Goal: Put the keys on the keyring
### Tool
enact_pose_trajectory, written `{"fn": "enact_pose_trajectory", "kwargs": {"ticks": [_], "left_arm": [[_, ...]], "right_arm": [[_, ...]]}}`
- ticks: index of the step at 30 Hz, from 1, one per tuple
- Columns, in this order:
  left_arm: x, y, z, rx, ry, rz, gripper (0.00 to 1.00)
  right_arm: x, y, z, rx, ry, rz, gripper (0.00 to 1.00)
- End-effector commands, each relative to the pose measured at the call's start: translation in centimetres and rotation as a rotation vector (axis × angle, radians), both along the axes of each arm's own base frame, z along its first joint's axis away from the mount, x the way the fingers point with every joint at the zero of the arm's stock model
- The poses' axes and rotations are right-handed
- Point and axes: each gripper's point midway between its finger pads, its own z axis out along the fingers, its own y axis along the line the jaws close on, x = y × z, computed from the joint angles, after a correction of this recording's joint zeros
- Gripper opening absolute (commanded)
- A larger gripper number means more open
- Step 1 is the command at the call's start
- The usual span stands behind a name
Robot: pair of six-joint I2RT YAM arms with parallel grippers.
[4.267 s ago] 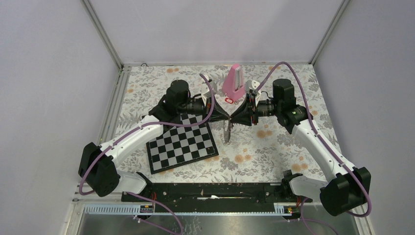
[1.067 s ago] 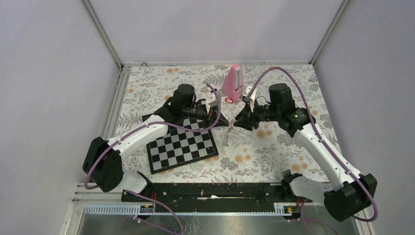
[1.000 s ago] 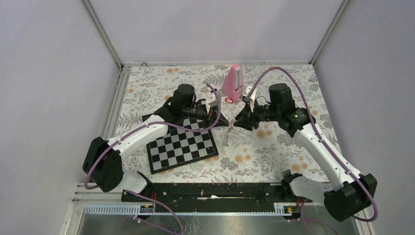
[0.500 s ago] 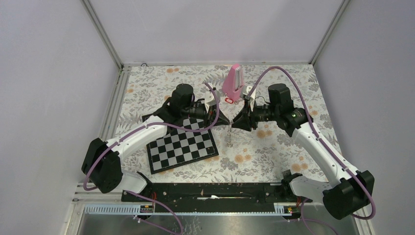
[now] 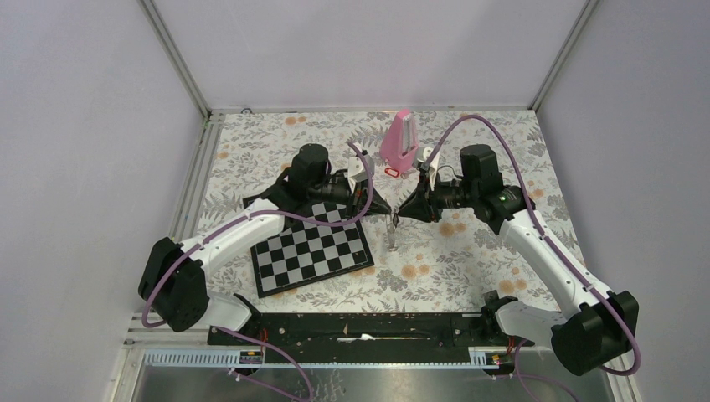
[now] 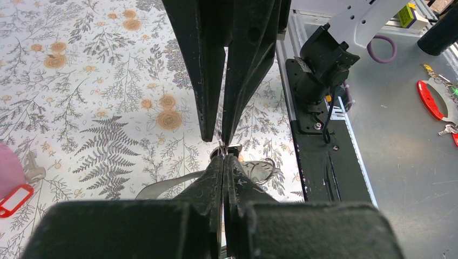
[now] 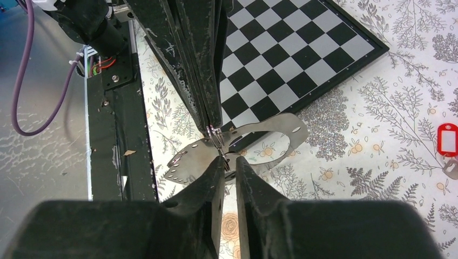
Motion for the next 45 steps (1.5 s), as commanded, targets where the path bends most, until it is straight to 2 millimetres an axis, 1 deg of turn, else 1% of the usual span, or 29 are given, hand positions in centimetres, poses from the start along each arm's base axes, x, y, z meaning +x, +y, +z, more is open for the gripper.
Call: {"fn": "enact_pose_trajectory", "kwargs": {"ticks": [1, 5, 9, 19, 28, 32, 36, 43, 45], "left_arm": [[-0.5, 0.0, 3.3, -0.098, -0.093, -0.036, 0.00], [-0.4, -0.2, 3.6, -0.118, -0.081, -0.033, 0.00], [-0.4, -0.3, 3.8, -0.134, -0.081, -0.035, 0.00], [-0.9, 0.2, 4.5, -0.183, -0.063, -0.056, 0.00], [-0.9, 0.8, 5.1, -0.203, -0.063, -0.058, 0.00], [-0.8, 0.8, 5.3, -0.212, -0.056, -0.055, 0.00], [-0.7, 0.7, 5.4, -0.231, -0.040, -0.049, 0.00], [-0.5, 0.6, 5.1, -0.230, -0.034, -0.040, 0.00], [-0.5, 0.7, 5.0, -0.229, -0.035, -0.041, 0.00]], "right_arm": [[-0.2, 0.4, 1.0, 0.051, -0.003, 0.026, 0.15], [-0.3, 0.8, 0.8, 0.072, 0.029, 0.042, 0.08], [-0.4, 1.0, 0.3, 0.085, 0.054, 0.050, 0.05], [-0.3, 1.1, -0.6, 0.090, 0.072, 0.042, 0.06], [-0.3, 0.9, -0.7, 0.084, 0.049, 0.033, 0.08], [-0.5, 1.1, -0.6, 0.099, 0.063, 0.047, 0.10], [-0.7, 1.3, -0.4, 0.117, 0.082, 0.061, 0.15], [-0.9, 1.1, 0.4, 0.119, 0.042, 0.066, 0.33], [-0.9, 0.9, 0.8, 0.110, 0.023, 0.062, 0.37]]}}
